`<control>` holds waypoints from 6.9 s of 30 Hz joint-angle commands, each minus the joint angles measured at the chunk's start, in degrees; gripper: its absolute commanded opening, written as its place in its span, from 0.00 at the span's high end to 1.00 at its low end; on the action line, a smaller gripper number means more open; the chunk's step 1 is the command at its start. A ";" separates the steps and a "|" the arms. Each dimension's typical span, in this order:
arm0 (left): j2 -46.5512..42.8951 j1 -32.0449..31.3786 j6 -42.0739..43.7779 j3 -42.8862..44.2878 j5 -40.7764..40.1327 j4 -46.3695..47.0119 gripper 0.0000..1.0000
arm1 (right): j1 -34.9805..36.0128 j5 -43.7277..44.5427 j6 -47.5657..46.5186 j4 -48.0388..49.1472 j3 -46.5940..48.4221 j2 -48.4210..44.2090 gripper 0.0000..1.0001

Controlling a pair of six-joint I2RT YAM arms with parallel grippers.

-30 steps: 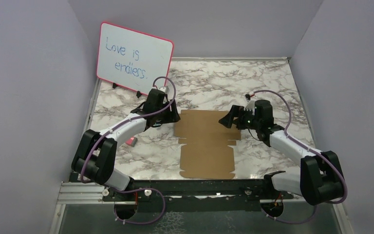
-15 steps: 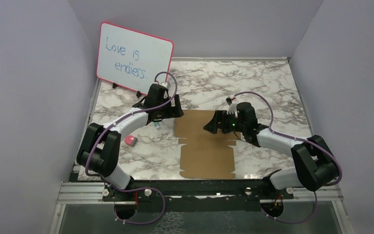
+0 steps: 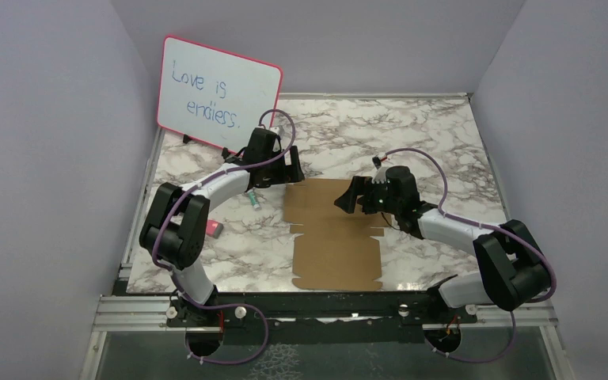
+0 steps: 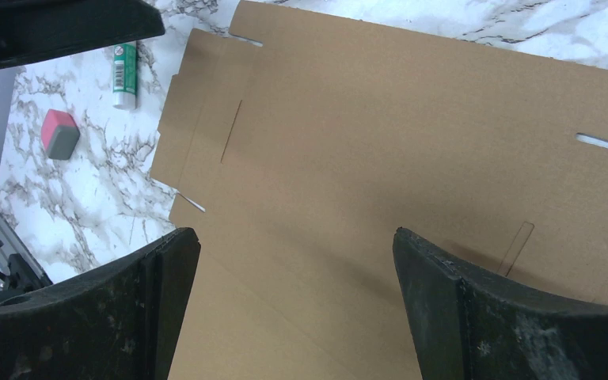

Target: Fold the paper box

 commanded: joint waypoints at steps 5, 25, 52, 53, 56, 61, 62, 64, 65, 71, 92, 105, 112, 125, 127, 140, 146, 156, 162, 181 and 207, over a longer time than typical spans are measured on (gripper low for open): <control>6.94 -0.49 -1.50 5.18 3.23 2.34 0.09 | 0.35 2.56 -0.20 3.26 -1.22 0.35 0.02; 13.92 -1.02 -4.18 6.88 8.02 5.69 0.13 | 0.41 0.44 0.95 8.03 -3.67 7.35 0.03; 5.94 -2.16 -11.00 3.60 12.01 11.43 0.19 | 0.59 0.78 1.89 9.92 -3.84 11.04 0.04; 5.81 -2.16 -10.96 3.44 11.95 11.47 0.19 | 0.60 0.79 1.98 9.94 -3.85 11.06 0.04; 5.47 -2.16 -10.05 3.01 10.78 11.05 0.19 | 0.59 0.81 2.09 9.76 -3.70 10.74 0.04; 5.57 -0.77 -7.73 3.29 7.65 9.19 0.18 | 0.60 0.99 1.05 6.55 -1.16 7.35 0.04; 5.68 -0.37 -7.49 3.20 7.35 8.05 0.18 | 0.59 1.04 0.84 5.83 -0.37 6.61 0.04; 6.15 0.05 -7.17 3.39 7.34 7.64 0.18 | 0.59 0.92 0.56 4.90 1.32 5.49 0.04; 6.41 0.12 -7.03 3.57 7.50 7.53 0.18 | 0.61 0.73 0.52 4.77 2.09 5.27 0.04; 8.74 0.42 -5.97 5.61 7.31 5.89 0.18 | 0.60 -1.22 1.13 6.21 6.53 8.80 0.04; 14.67 0.81 -5.46 8.46 6.97 3.79 0.18 | 1.88 -3.22 2.93 11.66 7.47 20.71 0.06; 14.31 0.72 -3.98 8.79 1.52 0.75 0.16 | 2.46 -1.96 2.53 11.88 6.67 20.60 0.06; 14.12 0.41 -6.16 7.21 6.96 4.30 0.17 | 2.74 -2.51 2.62 12.35 6.74 20.98 0.06; 3.59 0.93 -4.39 3.55 2.45 1.86 0.17 | 2.70 -1.49 -0.06 7.79 10.48 18.09 0.07; 1.32 1.61 -3.42 1.76 1.05 0.47 0.17 | 2.76 -0.64 -1.16 5.81 11.53 16.61 0.06; -2.54 2.61 -5.12 -11.15 6.36 4.34 0.31 | 2.70 0.51 -4.61 -0.15 12.70 11.76 0.06; 0.12 2.67 -7.29 -11.47 10.90 8.57 0.47 | 2.66 1.55 -6.79 -2.32 14.04 11.18 0.04; 1.88 2.67 -7.76 -10.85 12.32 10.85 0.81 | 0.48 -2.94 -12.04 -4.26 20.64 13.27 0.03; -0.80 2.67 -3.04 -7.86 8.86 6.97 1.00 | -2.93 -11.81 -19.81 -9.48 29.00 17.78 0.03; -8.47 2.41 6.80 -4.89 9.79 5.43 1.00 | -8.60 -36.17 -40.62 -30.36 50.54 34.95 0.17; -10.81 2.29 8.68 -7.01 7.94 6.89 1.00 | -8.59 -46.15 -53.59 -45.86 61.50 43.85 0.98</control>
